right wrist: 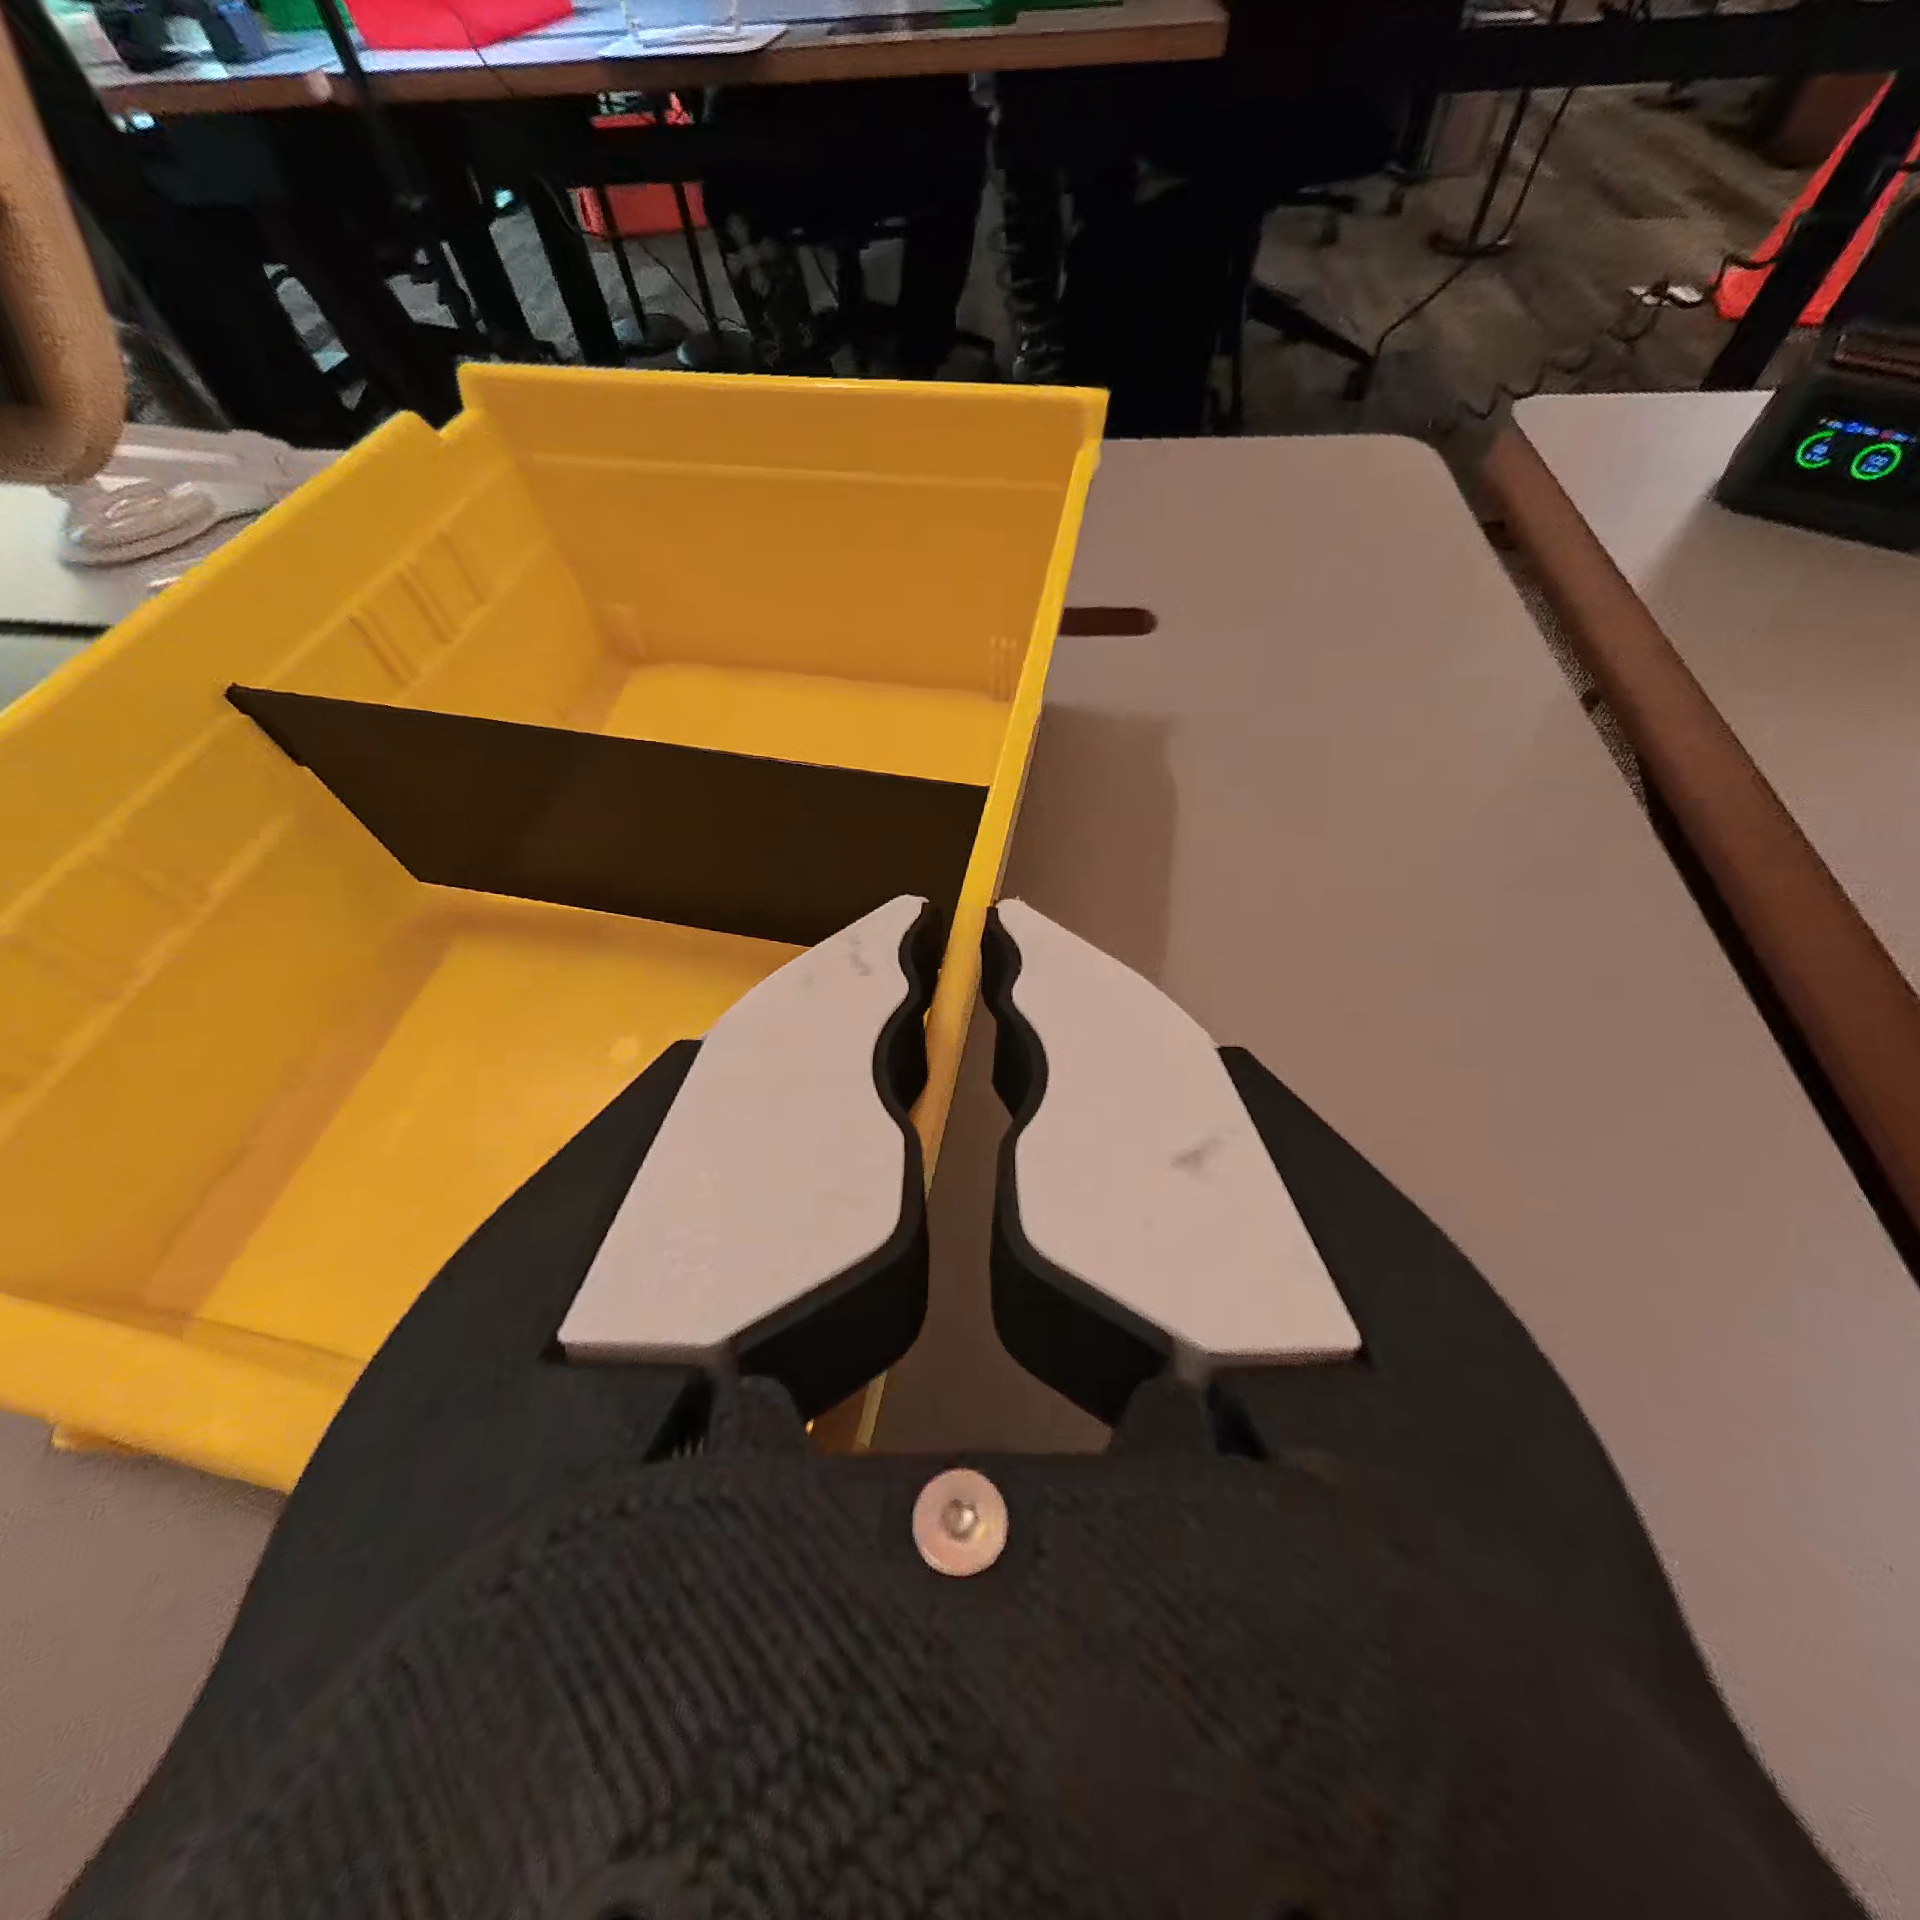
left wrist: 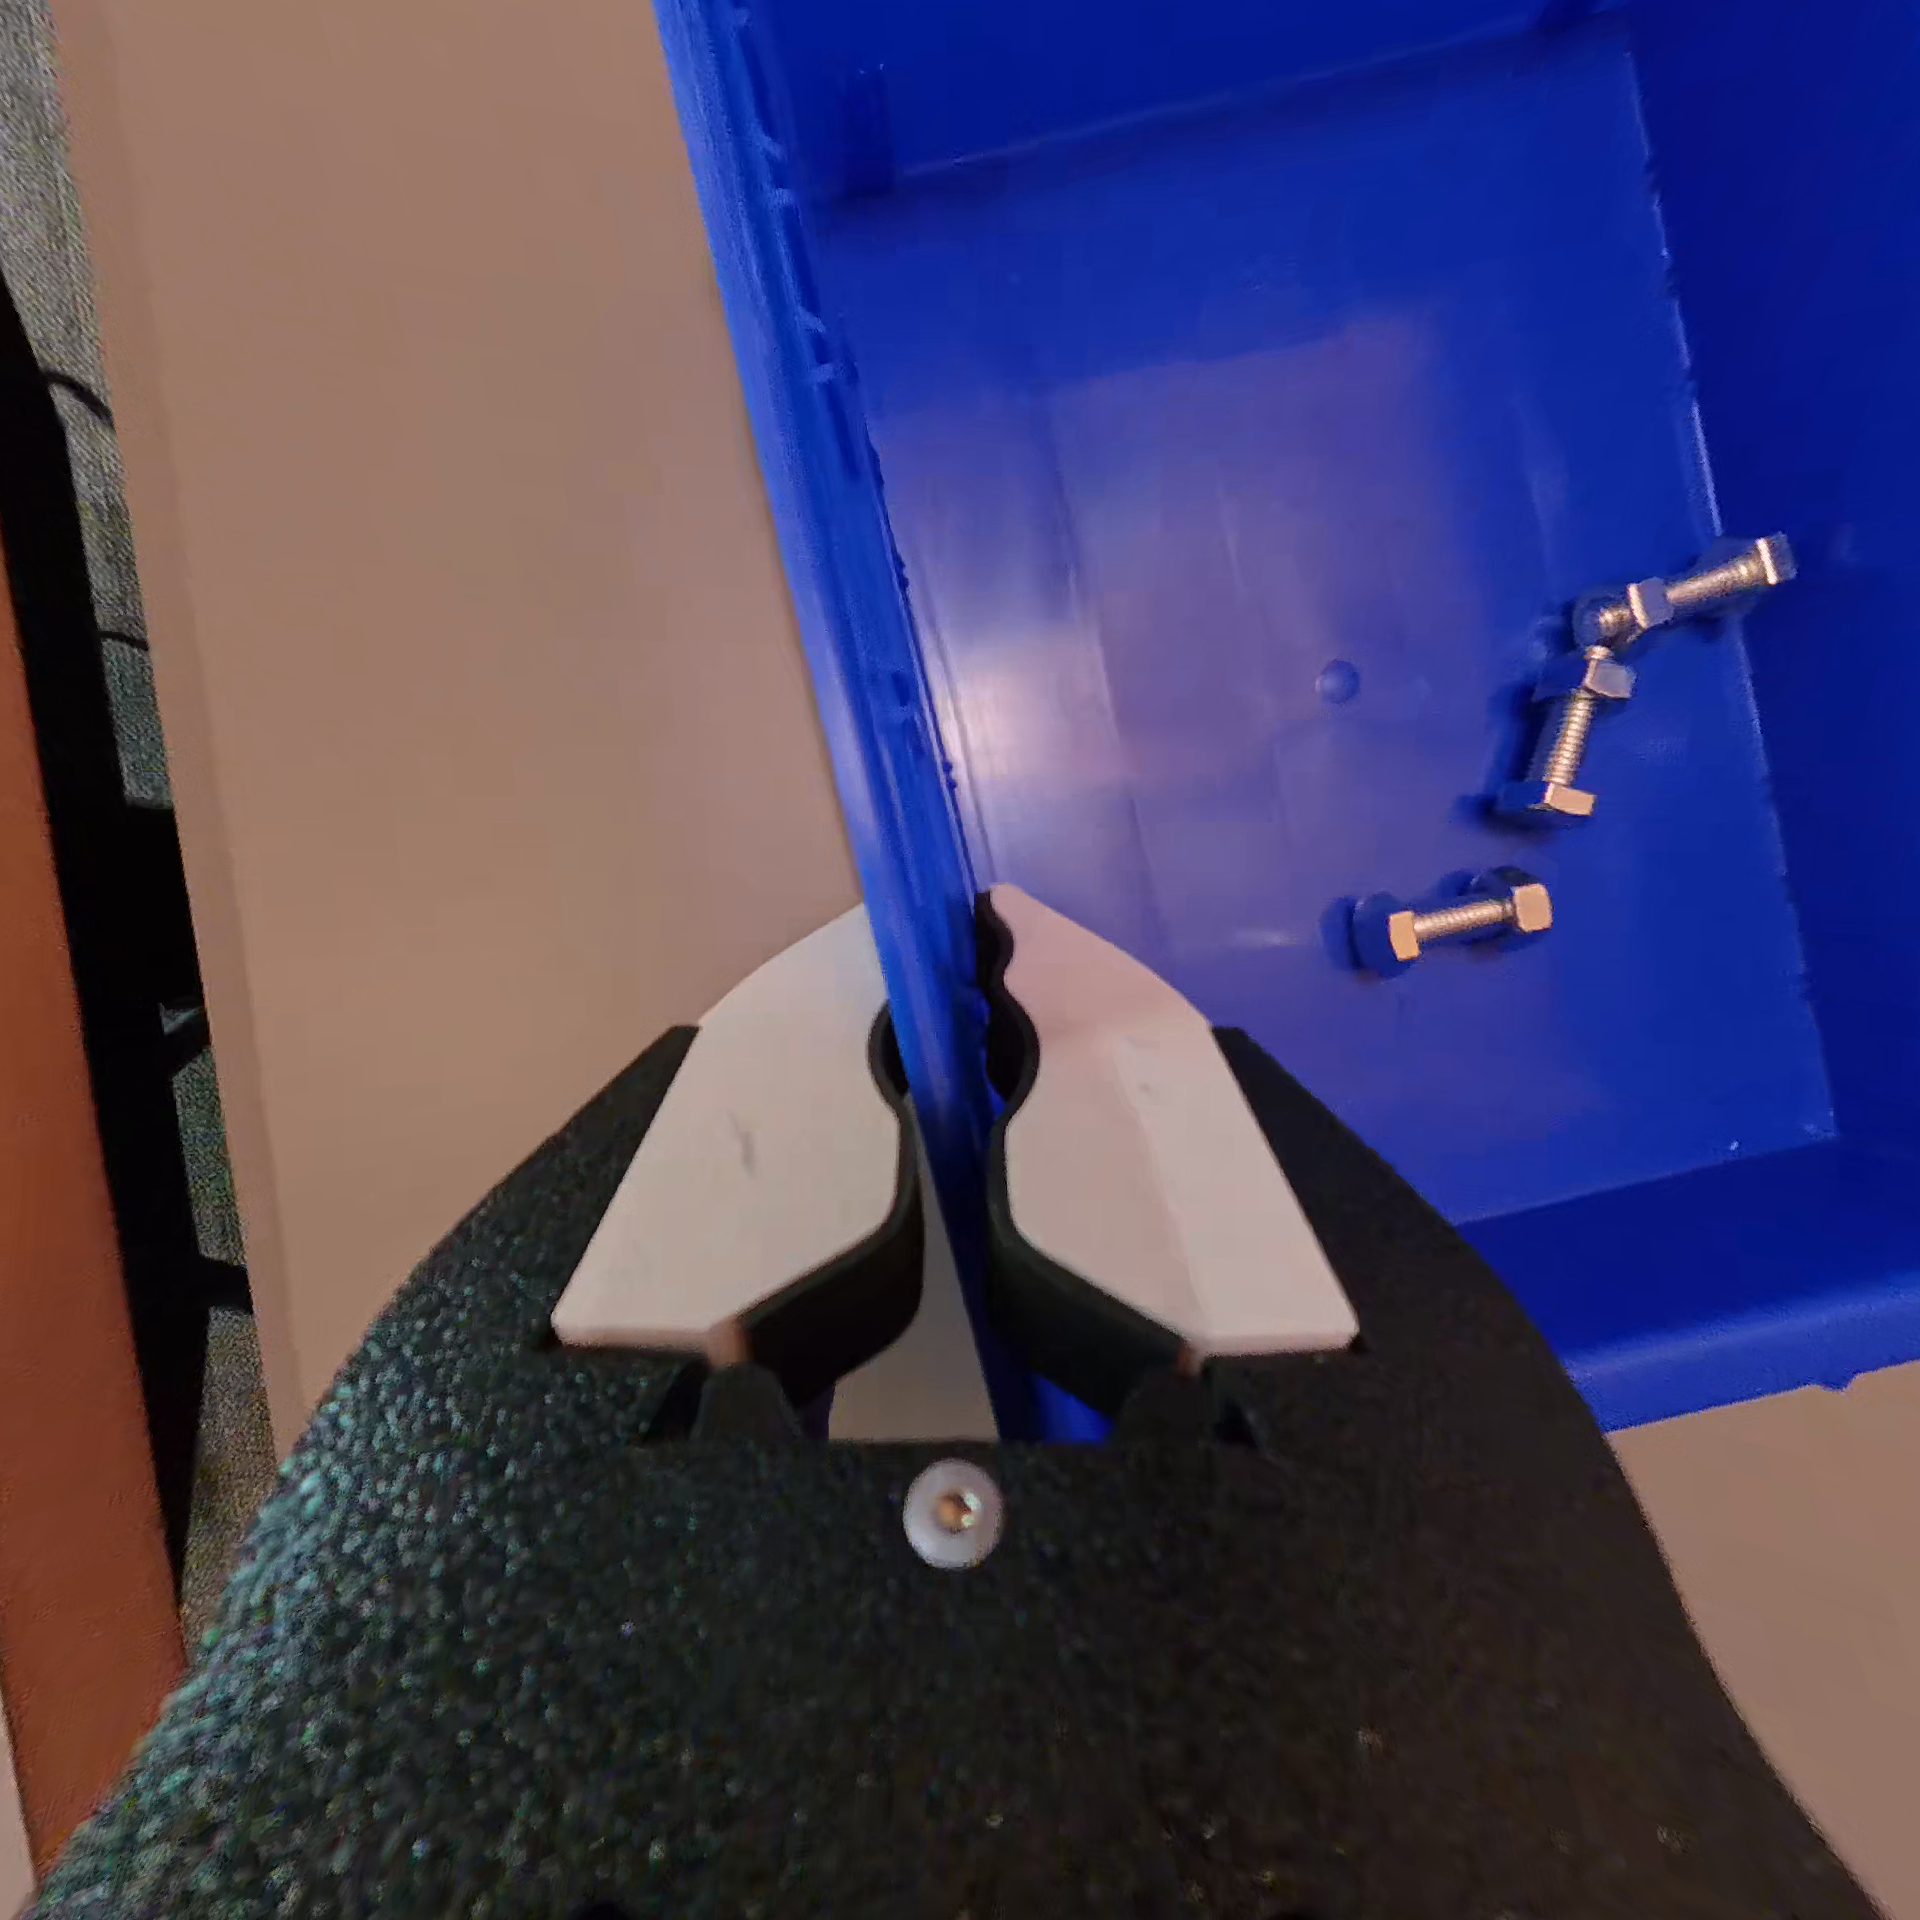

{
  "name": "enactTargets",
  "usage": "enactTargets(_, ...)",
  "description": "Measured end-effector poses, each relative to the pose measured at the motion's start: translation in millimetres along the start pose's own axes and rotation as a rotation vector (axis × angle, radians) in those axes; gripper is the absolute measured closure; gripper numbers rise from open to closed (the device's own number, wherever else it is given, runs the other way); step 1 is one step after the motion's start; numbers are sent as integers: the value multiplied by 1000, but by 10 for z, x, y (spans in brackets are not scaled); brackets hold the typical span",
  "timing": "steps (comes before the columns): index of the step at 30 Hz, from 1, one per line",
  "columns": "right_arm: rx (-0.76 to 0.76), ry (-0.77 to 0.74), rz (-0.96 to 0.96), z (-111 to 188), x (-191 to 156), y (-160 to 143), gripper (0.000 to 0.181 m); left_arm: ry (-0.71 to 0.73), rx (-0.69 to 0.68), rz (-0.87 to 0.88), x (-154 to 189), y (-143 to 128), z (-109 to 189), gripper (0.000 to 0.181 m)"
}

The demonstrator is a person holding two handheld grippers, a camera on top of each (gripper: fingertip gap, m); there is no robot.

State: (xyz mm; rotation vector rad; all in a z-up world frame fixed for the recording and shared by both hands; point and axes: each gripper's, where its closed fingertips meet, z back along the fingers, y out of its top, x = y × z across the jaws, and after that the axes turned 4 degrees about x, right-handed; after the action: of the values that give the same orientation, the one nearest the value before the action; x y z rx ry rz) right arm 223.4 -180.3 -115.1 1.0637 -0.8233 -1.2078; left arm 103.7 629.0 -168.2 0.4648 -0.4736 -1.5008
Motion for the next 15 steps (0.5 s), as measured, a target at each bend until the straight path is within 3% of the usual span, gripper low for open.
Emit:
enactTargets(5, -14, -35, 48, -142, 73, 47, 174, 24, 9, -28, 96, 290, -204, 174)
enactTargets(9, 18, -70, 119, -102, 79, 65, 172, 61, 22, -93, 114, 351, -231, 168)
enactTargets(12, 133, -172, 186, 94, 142, 205, 144, 66, 9, -251, 174, 329, -158, 143)
enactTargets(15, 325, -217, 247, 406, -40, 525, 117, 239, 49, -505, 102, 469, 44, 120)
